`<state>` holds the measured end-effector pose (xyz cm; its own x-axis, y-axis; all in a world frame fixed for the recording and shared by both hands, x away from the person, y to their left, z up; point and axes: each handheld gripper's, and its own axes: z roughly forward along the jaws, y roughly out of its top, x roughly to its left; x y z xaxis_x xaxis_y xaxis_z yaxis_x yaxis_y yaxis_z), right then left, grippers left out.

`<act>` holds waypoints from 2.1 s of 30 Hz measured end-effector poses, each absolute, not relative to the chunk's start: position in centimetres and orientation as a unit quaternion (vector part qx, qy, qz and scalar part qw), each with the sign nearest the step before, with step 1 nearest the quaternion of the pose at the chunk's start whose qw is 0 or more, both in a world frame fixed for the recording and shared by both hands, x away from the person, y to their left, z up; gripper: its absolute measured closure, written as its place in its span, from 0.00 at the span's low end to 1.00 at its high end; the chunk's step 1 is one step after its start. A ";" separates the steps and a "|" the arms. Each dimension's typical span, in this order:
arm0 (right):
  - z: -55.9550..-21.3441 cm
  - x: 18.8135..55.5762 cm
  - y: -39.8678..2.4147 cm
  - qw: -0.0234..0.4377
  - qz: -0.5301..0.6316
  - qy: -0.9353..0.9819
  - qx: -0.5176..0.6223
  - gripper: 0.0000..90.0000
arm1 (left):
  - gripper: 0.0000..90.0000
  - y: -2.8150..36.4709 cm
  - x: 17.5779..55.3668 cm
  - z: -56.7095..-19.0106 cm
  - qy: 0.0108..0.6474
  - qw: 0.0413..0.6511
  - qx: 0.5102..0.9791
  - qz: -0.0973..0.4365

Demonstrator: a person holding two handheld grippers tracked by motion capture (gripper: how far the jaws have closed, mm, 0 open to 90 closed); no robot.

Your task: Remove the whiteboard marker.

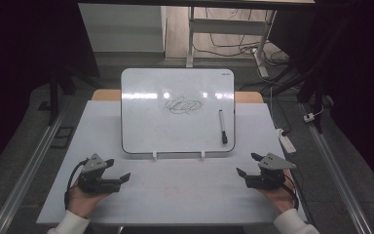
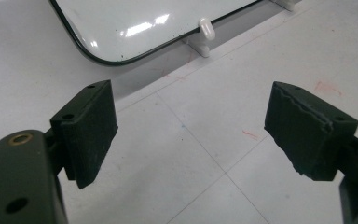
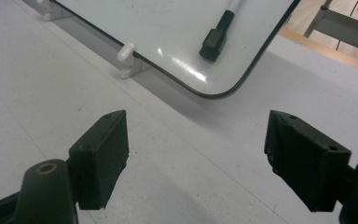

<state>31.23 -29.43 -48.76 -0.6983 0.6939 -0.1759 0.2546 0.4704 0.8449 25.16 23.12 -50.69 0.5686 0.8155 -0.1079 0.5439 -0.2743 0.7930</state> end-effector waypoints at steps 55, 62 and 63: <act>-43.4 43.6 -18.4 0.308 0.360 0.784 0.402 0.60 | 0.19 22.5 25.6 -52.2 0.412 0.389 0.806 0.171; -43.3 44.2 -17.2 0.338 0.342 0.783 0.396 0.73 | 0.18 22.4 25.6 -52.3 0.408 0.383 0.810 0.175; -43.3 44.3 -17.1 0.344 0.337 0.782 0.395 0.75 | 0.18 22.4 25.6 -52.3 0.408 0.383 0.810 0.175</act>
<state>44.27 -17.06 -43.26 -0.4512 0.8497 -0.2728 0.3858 0.4614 0.7990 25.56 22.42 -52.30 0.6062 0.7948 -0.0288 0.5261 -0.3736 0.7640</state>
